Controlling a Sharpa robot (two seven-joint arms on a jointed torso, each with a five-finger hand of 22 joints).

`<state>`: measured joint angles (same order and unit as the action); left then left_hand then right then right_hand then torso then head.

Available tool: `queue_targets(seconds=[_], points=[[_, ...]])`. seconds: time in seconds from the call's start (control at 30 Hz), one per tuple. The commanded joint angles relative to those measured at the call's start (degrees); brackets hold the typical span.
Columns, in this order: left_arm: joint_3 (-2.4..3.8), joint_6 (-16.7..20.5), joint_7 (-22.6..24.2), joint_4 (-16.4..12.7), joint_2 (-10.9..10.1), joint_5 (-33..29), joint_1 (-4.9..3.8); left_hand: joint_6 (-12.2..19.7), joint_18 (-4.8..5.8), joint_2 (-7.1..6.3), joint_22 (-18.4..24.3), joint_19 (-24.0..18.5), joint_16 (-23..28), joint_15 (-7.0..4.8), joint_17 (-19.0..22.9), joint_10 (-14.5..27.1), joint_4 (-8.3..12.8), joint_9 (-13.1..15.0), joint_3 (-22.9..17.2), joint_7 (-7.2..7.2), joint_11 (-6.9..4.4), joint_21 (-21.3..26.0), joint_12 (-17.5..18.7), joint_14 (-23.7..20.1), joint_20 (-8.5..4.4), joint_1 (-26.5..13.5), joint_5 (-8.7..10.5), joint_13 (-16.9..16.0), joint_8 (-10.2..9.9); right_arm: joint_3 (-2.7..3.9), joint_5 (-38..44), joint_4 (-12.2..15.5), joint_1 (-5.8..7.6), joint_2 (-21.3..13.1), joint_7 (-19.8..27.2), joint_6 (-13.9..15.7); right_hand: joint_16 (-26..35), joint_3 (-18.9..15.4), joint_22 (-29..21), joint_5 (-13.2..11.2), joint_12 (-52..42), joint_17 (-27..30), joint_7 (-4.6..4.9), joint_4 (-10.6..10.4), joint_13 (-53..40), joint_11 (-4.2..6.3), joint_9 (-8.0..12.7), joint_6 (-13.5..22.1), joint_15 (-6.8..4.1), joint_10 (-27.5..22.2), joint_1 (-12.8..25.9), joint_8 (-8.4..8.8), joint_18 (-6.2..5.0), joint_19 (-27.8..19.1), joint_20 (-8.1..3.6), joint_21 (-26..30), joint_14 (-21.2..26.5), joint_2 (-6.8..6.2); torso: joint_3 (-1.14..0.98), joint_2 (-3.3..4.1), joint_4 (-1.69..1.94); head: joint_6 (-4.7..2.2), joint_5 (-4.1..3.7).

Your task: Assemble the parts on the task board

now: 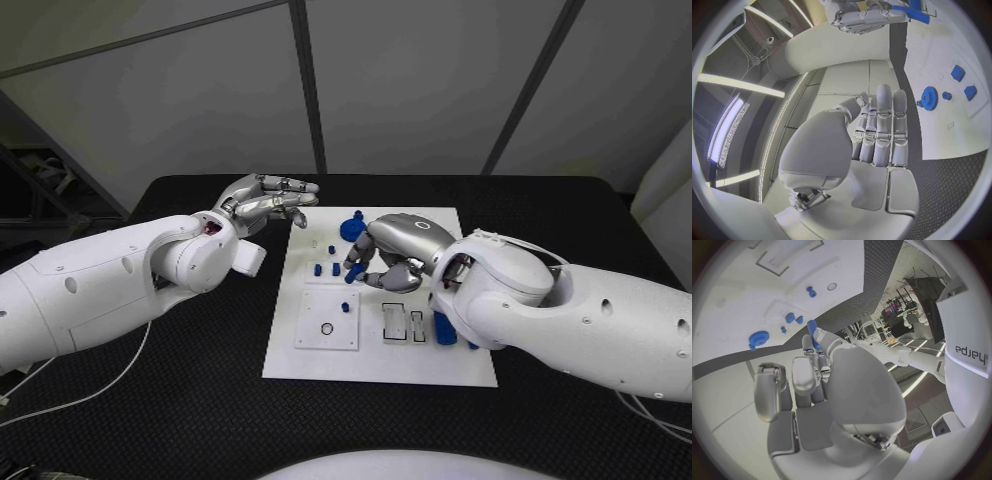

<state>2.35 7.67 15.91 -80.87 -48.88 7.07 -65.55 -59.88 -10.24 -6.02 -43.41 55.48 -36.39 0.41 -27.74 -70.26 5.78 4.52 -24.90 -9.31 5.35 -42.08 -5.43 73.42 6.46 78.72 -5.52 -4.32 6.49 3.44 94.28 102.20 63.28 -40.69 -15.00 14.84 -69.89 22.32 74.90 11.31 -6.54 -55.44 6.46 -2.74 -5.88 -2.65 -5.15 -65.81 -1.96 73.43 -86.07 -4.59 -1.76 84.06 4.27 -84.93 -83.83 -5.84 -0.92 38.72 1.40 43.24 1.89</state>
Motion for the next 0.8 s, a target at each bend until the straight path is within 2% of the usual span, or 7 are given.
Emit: queue_targets(seconds=[0.03,0.13,0.27,0.3,0.4,0.67,0.8], points=[[0.05,-0.7,0.3,0.1,0.3,-0.6,-0.03,-0.3,-0.27,0.5,0.1,0.4,0.2,-0.03,-0.1,0.2,0.4,0.0,-0.1,0.03,-0.19,0.4,0.1,0.2,0.03,-0.1,-0.24,-0.1,-0.1,-0.3,1.3,-1.1,-0.23,2.0,3.5,0.8,0.1,0.1,10.9,0.2,0.3,0.1,0.21,0.3,0.0,0.03,-0.1,0.1,-0.18,0.1,0.8,0.29,0.39,3.3,-0.28,0.0,-0.4,0.03,0.19,0.03,0.29,0.19,0.25],[0.05,-0.7,0.3,0.3,0.4,-0.6,-0.02,-0.3,-0.27,0.5,0.1,0.4,0.2,-0.03,-0.1,0.2,0.4,0.0,-0.1,0.03,-0.19,0.4,0.1,0.2,0.03,-0.1,-0.24,-0.1,-0.1,-0.99,1.5,-2.5,-0.57,4.2,4.3,0.1,0.1,0.2,10.9,0.3,0.6,0.2,0.3,0.4,0.0,-0.06,-0.1,0.2,-0.12,0.0,1.2,0.46,0.39,3.3,-0.23,0.0,-0.3,-0.06,0.16,0.09,0.08,0.3,1.43],[0.05,-0.8,0.2,0.4,0.7,-0.7,-0.02,-0.2,-0.27,0.5,0.1,0.4,0.3,-0.03,-0.1,0.2,0.4,0.0,-0.1,0.02,-0.19,0.4,0.1,0.2,0.02,-0.1,-0.24,-0.1,-0.1,-2.21,1.6,-4.0,-0.78,6.1,5.1,-1.4,0.1,0.2,10.9,0.3,0.6,0.2,0.3,0.4,0.0,-0.07,-0.1,0.2,-0.11,0.0,1.2,0.48,0.39,3.3,-0.23,0.0,-0.3,-0.06,0.17,0.08,0.27,0.68,1.74],[0.05,-0.8,0.2,0.4,0.7,-0.7,-0.03,-0.2,-0.27,0.5,0.1,0.4,0.3,-0.03,-0.1,0.2,0.4,0.0,-0.1,0.02,-0.19,0.4,0.1,0.2,0.02,-0.1,-0.24,-0.1,-0.1,-2.74,1.6,-4.5,-0.84,6.6,5.4,-2.0,0.2,0.3,10.8,0.3,0.8,0.3,0.33,0.4,0.0,-0.12,-0.1,0.3,-0.08,-0.1,1.5,0.56,0.37,3.2,-0.2,0.1,-0.3,-0.09,0.2,0.08,0.27,0.77,1.85],[0.05,-0.7,0.4,0.2,0.5,-0.7,-0.02,-0.2,-0.27,0.5,0.1,0.4,0.3,-0.03,-0.1,0.2,0.4,0.0,-0.1,0.02,-0.19,0.4,0.1,0.2,0.02,-0.1,-0.24,-0.1,-0.1,-3.45,1.5,-5.4,-1.07,7.3,5.9,-3.4,0.1,0.3,10.8,0.2,1.2,0.3,0.38,0.4,0.0,-0.2,-0.1,0.4,-0.01,-0.3,1.9,0.69,0.36,3.2,-0.14,0.1,-0.3,-0.18,0.09,0.07,0.03,1.1,2.57],[0.06,-0.7,0.5,0.2,0.3,-0.7,-0.01,-0.2,-0.27,0.5,0.1,0.4,0.3,-0.03,-0.1,0.2,0.4,0.0,-0.1,0.02,-0.19,0.4,0.1,0.2,0.02,-0.1,-0.24,-0.1,-0.1,-4.01,1.8,-6.5,-1.69,7.8,5.6,-6.2,0.1,0.4,10.9,0.2,1.2,0.2,0.39,0.4,0.0,-0.23,-0.1,0.5,0.0,-0.3,2.0,0.71,0.39,3.2,-0.12,0.0,-0.3,-0.17,-0.04,0.13,0.1,1.56,2.86],[0.06,-0.8,0.6,0.2,0.3,-0.7,-0.01,-0.2,-0.27,0.5,0.1,0.4,0.3,-0.03,-0.1,0.2,0.4,0.0,0.0,0.01,-0.18,0.4,0.1,0.2,0.02,-0.1,-0.25,-0.1,-0.1,-4.09,2.2,-6.8,-1.91,7.9,5.3,-7.3,-0.1,0.5,11.0,0.2,1.3,0.0,0.38,0.4,-0.1,-0.23,-0.1,0.4,0.02,-0.3,2.2,0.68,0.41,3.3,-0.09,-0.1,-0.4,-0.03,0.01,0.08,0.07,1.66,2.88]])
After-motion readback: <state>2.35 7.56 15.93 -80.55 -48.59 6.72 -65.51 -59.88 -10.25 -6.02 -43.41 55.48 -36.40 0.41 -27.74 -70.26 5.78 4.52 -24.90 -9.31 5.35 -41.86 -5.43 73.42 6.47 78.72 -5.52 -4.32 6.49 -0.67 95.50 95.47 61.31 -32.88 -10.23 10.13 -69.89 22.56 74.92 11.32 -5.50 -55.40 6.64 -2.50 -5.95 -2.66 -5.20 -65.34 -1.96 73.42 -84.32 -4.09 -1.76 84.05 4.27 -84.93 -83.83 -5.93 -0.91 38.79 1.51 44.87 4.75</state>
